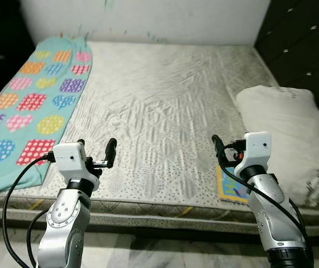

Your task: Clean up the room

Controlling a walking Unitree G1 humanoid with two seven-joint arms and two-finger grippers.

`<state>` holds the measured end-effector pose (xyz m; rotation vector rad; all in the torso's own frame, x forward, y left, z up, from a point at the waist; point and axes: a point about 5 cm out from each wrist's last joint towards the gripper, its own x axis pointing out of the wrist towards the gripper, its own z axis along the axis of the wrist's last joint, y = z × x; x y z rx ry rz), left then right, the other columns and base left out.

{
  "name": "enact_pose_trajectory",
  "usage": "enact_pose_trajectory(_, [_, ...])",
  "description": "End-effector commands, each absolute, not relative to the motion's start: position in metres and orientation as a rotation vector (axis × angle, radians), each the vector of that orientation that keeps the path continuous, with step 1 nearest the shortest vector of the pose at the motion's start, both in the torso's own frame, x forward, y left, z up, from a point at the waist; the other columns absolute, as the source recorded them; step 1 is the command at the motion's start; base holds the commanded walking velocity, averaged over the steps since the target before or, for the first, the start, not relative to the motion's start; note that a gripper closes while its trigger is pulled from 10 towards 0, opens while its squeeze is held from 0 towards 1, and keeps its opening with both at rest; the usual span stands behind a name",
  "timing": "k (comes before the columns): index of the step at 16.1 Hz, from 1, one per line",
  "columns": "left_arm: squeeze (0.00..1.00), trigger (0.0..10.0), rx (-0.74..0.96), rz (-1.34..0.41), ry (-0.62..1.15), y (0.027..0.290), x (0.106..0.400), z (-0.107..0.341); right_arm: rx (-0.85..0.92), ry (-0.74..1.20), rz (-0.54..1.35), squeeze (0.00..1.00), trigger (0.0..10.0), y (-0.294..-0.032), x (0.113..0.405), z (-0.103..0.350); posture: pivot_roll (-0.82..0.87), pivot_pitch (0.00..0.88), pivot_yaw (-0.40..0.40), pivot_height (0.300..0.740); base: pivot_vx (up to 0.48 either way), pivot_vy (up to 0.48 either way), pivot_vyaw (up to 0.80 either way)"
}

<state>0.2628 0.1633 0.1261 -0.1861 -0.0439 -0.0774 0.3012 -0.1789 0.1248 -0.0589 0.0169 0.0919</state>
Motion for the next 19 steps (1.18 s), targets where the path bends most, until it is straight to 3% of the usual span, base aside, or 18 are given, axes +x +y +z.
enact_pose_trajectory(1, [0.00,10.0,-0.181,-0.088,-0.053,0.1638,0.2618,0.1282,-0.060,0.006,0.082,0.00,10.0,-0.1800,0.3016,0.1266,-0.08,0.030,0.009,0.740,0.281,0.000,0.00])
enact_pose_trajectory(7, [0.00,10.0,-0.191,-0.094,-0.049,0.1621,0.2619,0.1279,-0.060,0.008,0.079,0.00,10.0,-0.1812,0.3003,0.1254,-0.08,0.026,0.013,0.740,0.276,0.000,0.00])
enact_pose_trajectory(11, [0.00,10.0,-0.200,-0.065,-0.011,0.1594,0.2640,0.1238,-0.060,0.007,0.078,0.00,10.0,-0.1824,0.3010,0.1254,-0.08,0.025,0.011,0.740,0.000,0.000,0.00])
enact_pose_trajectory(19, [0.00,10.0,-0.214,-0.079,-0.028,0.1582,0.2662,0.1259,-0.061,0.008,0.094,0.00,10.0,-0.1794,0.3030,0.1251,-0.08,0.014,0.006,0.740,0.000,0.467,0.00])
